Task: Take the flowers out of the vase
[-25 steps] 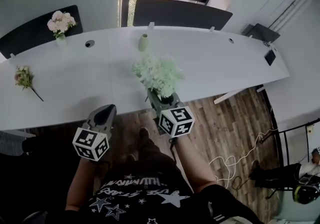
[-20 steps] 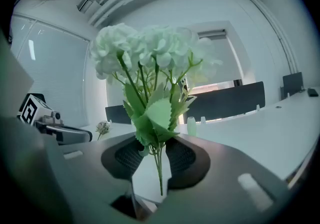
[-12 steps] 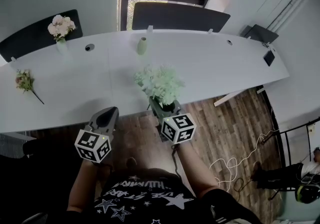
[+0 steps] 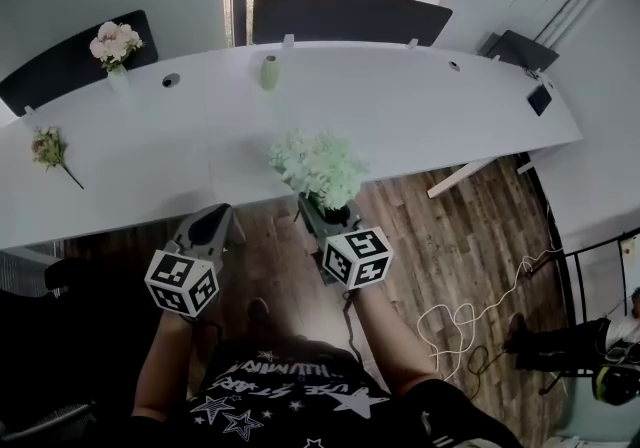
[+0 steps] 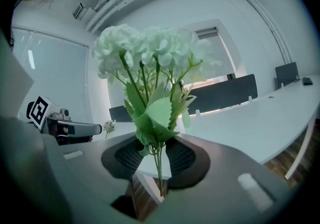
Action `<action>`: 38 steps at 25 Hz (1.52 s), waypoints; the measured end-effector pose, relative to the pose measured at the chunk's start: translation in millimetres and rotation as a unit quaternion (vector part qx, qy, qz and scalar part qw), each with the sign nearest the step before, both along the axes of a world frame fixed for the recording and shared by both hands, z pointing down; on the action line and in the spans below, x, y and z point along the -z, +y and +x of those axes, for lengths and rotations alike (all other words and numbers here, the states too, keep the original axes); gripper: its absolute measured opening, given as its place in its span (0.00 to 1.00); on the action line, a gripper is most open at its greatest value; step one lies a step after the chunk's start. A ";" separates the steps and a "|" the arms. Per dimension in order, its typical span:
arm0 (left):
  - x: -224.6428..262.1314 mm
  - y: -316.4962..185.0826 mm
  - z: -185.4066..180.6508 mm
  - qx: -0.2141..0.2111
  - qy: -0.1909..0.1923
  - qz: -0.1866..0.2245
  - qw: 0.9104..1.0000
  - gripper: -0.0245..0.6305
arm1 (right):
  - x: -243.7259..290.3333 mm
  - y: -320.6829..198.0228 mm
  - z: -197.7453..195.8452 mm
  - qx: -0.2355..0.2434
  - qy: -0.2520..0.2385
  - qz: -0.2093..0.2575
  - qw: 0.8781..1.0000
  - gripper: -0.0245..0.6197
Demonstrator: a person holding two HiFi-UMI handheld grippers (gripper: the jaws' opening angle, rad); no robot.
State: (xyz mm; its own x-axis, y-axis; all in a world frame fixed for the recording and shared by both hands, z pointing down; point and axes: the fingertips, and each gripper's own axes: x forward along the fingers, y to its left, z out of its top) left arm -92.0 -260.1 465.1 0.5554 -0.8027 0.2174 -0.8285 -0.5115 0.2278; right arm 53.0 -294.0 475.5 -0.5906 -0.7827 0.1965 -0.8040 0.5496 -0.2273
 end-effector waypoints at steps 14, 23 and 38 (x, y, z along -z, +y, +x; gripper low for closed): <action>13.1 99.6 57.5 0.033 -0.003 0.011 0.999 0.05 | 9.9 90.1 54.0 0.037 -0.002 0.010 0.999 0.22; 32.8 154.1 85.6 0.047 -0.001 0.033 0.998 0.05 | 16.0 136.8 68.3 0.065 -0.005 0.021 0.998 0.21; 37.7 166.6 98.4 0.041 0.010 0.024 0.999 0.05 | 20.1 158.6 79.9 0.068 -0.015 0.023 0.997 0.21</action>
